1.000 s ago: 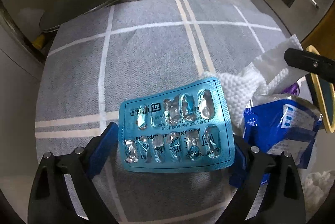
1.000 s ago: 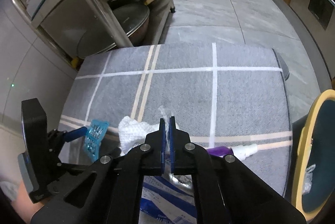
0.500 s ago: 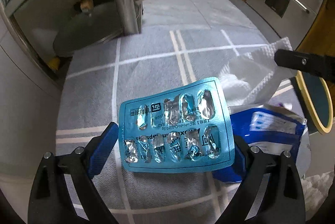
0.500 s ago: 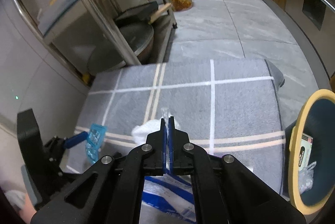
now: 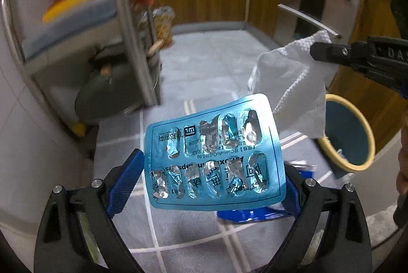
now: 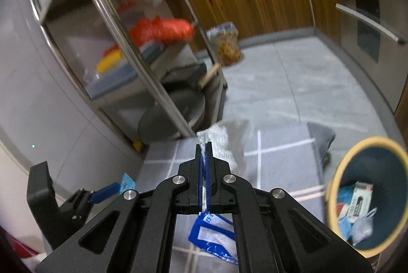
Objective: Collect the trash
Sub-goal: 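Grasp the blue blister pack with the left tool while the right tool grasps the white tissue, then carry the blister pack and tissue over the yellow-rimmed bin with both tools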
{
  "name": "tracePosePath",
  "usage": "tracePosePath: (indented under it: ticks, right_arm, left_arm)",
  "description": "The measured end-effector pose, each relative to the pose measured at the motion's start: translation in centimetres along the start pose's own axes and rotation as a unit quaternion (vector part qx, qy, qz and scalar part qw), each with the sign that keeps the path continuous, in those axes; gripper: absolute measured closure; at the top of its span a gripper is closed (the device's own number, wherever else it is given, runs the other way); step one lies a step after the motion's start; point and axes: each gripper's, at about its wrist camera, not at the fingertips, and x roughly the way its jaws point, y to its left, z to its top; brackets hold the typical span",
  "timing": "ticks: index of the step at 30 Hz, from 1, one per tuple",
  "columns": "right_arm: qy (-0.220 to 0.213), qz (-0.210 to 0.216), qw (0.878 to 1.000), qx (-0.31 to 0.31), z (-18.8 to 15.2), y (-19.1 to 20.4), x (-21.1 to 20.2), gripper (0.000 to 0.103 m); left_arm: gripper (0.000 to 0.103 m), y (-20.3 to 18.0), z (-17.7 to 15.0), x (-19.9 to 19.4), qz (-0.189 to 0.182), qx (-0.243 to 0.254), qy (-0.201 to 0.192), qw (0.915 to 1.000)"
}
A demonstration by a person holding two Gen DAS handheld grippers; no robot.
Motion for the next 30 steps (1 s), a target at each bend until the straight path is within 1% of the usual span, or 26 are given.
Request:
tracePosePath:
  ticks: [4, 8, 11, 13, 16, 17, 20, 22, 25, 30]
  right_arm:
    - [-0.035, -0.007, 0.999, -0.006, 1.0, -0.6, -4.0, 0.1]
    - [-0.077, -0.035, 0.996, -0.014, 1.4, -2.1, -8.6, 0.1]
    - [-0.096, -0.064, 0.993, -0.013, 1.2, -4.0, -10.9, 0.1]
    - [-0.101, -0.083, 0.991, -0.008, 0.9, -5.4, -12.2, 0.1]
    - [-0.109, -0.113, 0.988, 0.002, 0.2, -8.1, -14.2, 0.1]
    - [-0.11, -0.122, 0.986, 0.008, -0.2, -9.1, -15.0, 0.1]
    - [-0.111, -0.136, 0.983, 0.043, -1.0, -12.8, -16.5, 0.1]
    - [-0.112, -0.145, 0.981, 0.06, -1.4, -14.7, -17.2, 0.1]
    - [-0.108, -0.172, 0.977, 0.065, -1.9, -17.0, -17.8, 0.1]
    - [-0.093, -0.189, 0.974, 0.088, -2.6, -20.3, -17.6, 0.1]
  left_arm:
    - [0.011, -1.9, 2.2, -2.8, -0.005, 0.048, -0.023, 0.9986]
    - [0.011, -3.3, 3.8, -5.0, -0.039, 0.064, -0.041, 0.9963]
    - [0.011, -5.0, 4.0, -5.0, -0.049, 0.087, -0.046, 0.994]
    - [0.011, -6.3, 3.7, -4.4, -0.059, 0.086, -0.046, 0.9935]
    - [0.011, -8.3, 3.5, -2.8, -0.098, 0.064, -0.028, 0.9928]
    - [0.011, -9.2, 3.6, -2.5, -0.108, 0.064, -0.026, 0.9917]
    - [0.011, -12.2, 4.1, -2.2, -0.126, 0.083, -0.039, 0.9878]
    - [0.011, -13.7, 4.2, -1.9, -0.145, 0.083, -0.041, 0.9851]
    - [0.011, -16.6, 4.1, -1.2, -0.161, 0.092, -0.039, 0.9818]
    - [0.011, -21.2, 3.9, 0.5, -0.177, 0.119, -0.025, 0.9767]
